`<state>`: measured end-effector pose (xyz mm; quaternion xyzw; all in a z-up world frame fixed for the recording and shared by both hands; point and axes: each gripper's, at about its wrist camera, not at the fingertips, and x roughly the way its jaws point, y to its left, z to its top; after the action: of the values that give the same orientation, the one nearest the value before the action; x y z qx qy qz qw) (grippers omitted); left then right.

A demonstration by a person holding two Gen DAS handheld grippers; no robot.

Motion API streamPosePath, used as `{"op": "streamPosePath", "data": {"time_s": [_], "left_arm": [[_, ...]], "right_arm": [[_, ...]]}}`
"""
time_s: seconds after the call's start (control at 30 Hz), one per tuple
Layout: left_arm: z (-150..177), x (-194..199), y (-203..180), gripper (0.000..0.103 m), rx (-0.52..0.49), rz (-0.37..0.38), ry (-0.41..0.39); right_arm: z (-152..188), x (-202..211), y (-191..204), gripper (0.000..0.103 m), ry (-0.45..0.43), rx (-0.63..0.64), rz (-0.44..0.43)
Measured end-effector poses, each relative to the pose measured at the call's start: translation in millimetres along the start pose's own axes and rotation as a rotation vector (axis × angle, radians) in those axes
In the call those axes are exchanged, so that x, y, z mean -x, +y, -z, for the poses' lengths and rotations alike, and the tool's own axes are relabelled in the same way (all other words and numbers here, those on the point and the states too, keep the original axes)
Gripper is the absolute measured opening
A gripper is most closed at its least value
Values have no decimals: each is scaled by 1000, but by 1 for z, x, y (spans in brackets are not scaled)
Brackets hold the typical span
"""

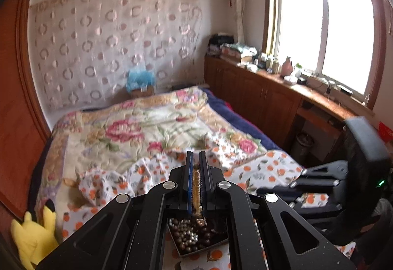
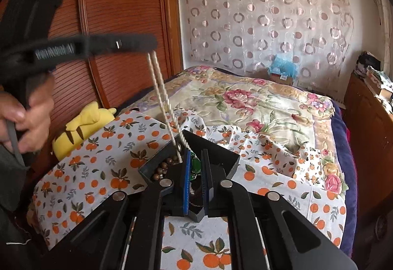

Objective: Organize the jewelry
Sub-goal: 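Lower the necklace and chain into the black box and open both grippers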

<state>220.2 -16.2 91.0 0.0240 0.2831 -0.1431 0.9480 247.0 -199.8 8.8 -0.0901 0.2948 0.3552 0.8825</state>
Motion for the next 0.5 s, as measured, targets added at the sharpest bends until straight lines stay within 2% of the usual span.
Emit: {"op": "streamPosePath", "data": {"time_s": [0.37, 0.5], "left_arm": [[65, -41, 8, 4, 45, 19, 143], [82, -54, 12, 4, 45, -19, 172]], "right_arm": [[14, -36, -4, 9, 54, -43, -22], [23, -54, -3, 10, 85, -62, -31]]}}
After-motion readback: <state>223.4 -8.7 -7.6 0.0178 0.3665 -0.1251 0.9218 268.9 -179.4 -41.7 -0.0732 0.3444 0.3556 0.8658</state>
